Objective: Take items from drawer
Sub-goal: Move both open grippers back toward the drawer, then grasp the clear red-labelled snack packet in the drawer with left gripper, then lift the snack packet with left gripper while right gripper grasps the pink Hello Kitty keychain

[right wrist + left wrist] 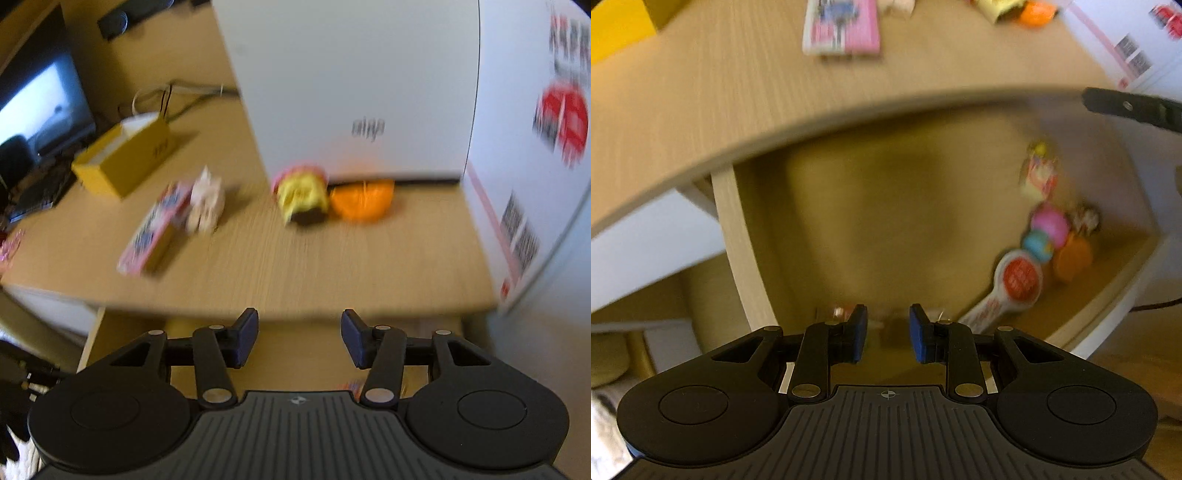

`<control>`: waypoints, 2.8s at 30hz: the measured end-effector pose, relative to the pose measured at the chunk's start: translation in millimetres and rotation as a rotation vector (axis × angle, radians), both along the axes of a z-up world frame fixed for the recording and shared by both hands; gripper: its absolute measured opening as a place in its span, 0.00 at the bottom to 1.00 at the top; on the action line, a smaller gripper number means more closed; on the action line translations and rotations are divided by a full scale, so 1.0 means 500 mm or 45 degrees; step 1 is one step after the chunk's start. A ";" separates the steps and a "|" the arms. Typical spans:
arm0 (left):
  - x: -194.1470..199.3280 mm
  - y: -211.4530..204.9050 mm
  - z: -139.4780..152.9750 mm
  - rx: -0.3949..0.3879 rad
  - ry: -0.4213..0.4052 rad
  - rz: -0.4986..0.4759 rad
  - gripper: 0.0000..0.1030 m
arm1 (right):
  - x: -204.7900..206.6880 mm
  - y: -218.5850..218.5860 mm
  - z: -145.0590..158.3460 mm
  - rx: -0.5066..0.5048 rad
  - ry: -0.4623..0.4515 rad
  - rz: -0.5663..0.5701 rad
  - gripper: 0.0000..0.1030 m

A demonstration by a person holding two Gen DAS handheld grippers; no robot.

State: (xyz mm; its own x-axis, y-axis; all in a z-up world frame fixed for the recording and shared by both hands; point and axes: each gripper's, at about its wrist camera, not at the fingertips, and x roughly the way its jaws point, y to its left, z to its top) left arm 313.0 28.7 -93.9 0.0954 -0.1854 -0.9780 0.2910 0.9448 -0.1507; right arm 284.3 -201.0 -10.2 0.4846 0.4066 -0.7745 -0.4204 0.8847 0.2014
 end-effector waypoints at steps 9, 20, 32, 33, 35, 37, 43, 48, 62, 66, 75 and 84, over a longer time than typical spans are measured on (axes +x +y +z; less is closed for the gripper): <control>0.045 -0.025 -0.103 0.088 0.378 0.006 0.19 | -0.038 -0.034 -0.054 -0.041 0.135 -0.060 0.48; 0.090 -0.077 -0.095 -0.020 0.027 -0.104 0.22 | -0.050 -0.075 -0.092 -0.090 0.160 -0.102 0.48; 0.099 -0.085 -0.083 -0.188 -0.003 0.083 0.22 | -0.139 -0.089 -0.124 -0.142 0.232 0.003 0.48; 0.099 -0.095 -0.095 -0.170 -0.009 0.113 0.22 | -0.146 -0.090 -0.129 -0.146 0.249 0.008 0.48; 0.101 -0.100 -0.101 -0.140 -0.021 0.196 0.22 | -0.156 -0.095 -0.137 -0.145 0.283 0.006 0.48; 0.100 -0.099 -0.105 -0.141 -0.030 0.244 0.22 | -0.167 -0.092 -0.136 -0.149 0.263 0.007 0.48; 0.083 -0.119 -0.120 -0.079 -0.050 0.256 0.41 | -0.189 -0.098 -0.129 -0.141 0.235 0.012 0.48; 0.063 -0.143 -0.115 -0.041 -0.111 0.168 0.47 | -0.200 -0.102 -0.129 -0.141 0.242 0.017 0.53; 0.023 -0.163 -0.114 0.088 -0.155 -0.006 0.40 | -0.187 -0.066 -0.139 -0.131 0.319 0.072 0.90; 0.023 -0.120 -0.094 -0.068 -0.118 0.069 0.39 | -0.164 -0.061 -0.143 -0.131 0.397 0.076 0.88; -0.033 -0.046 0.020 -0.208 -0.231 0.245 0.39 | 0.016 -0.037 -0.130 -0.046 0.508 -0.202 0.79; -0.080 -0.014 0.024 -0.219 -0.233 0.312 0.39 | 0.121 0.044 -0.241 -0.374 0.545 -0.219 0.57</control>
State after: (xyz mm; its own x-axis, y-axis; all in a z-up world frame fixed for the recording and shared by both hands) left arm 272.9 21.7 -82.0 0.3281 -0.2957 -0.8972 0.0958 0.9553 -0.2798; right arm 344.7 -179.0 -130.5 0.1415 0.0859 -0.9862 -0.1991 0.9783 0.0566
